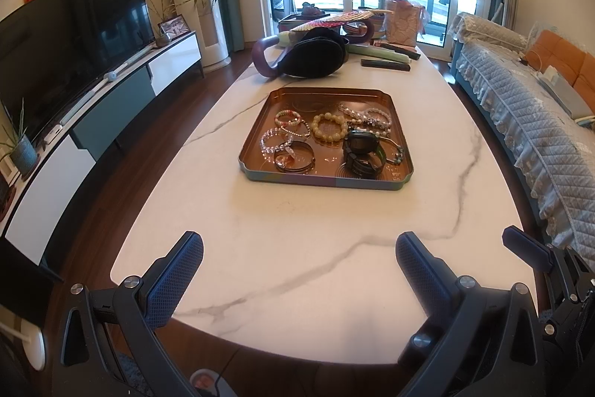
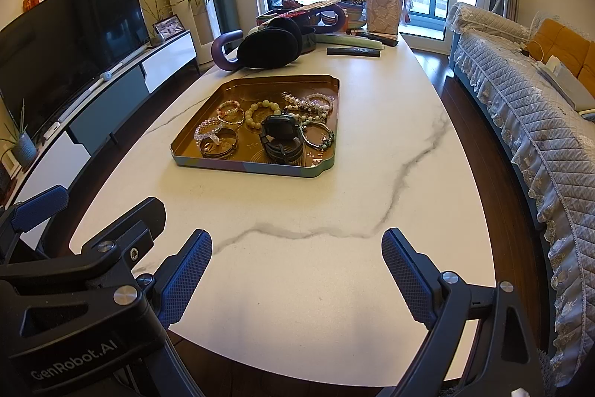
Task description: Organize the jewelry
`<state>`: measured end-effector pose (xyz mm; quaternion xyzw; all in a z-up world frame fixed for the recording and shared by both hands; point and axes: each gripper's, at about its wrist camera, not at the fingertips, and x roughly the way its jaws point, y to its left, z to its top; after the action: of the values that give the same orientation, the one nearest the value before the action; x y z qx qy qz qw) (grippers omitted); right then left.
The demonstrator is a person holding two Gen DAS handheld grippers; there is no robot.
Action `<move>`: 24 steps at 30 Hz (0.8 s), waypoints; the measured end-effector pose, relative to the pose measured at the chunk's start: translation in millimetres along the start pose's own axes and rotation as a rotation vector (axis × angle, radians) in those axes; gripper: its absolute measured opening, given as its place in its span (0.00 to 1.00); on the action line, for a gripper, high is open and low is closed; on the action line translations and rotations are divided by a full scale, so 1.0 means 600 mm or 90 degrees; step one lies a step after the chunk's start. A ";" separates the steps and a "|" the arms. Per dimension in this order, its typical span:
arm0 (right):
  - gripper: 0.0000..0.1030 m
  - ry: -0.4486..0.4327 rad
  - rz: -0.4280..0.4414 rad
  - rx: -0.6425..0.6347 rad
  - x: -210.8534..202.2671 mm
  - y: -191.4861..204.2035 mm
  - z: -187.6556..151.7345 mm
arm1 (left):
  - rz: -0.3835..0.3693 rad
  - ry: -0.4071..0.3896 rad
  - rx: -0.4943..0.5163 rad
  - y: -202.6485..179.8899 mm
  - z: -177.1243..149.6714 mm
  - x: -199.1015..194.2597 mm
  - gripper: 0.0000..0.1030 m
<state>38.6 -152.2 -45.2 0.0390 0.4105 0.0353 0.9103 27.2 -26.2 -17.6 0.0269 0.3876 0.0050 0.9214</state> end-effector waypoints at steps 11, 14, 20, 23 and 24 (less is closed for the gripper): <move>0.89 0.002 0.000 0.000 0.000 0.000 -0.001 | 0.000 0.001 0.000 0.000 0.000 0.001 1.00; 0.89 0.002 0.000 0.000 0.000 0.000 0.000 | 0.000 0.001 0.000 0.000 0.001 0.000 1.00; 0.89 0.002 0.000 0.000 0.000 0.001 0.000 | 0.000 0.001 0.000 0.000 0.001 0.000 1.00; 0.89 0.002 0.000 0.000 0.000 0.001 0.001 | 0.000 0.002 0.000 0.000 0.001 0.000 1.00; 0.89 0.002 0.000 0.001 0.000 0.001 0.001 | 0.000 0.002 0.000 0.000 0.001 0.000 1.00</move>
<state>38.9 -151.9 -44.8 0.0394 0.4122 0.0354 0.9095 27.6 -26.1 -17.4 0.0272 0.3889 0.0050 0.9209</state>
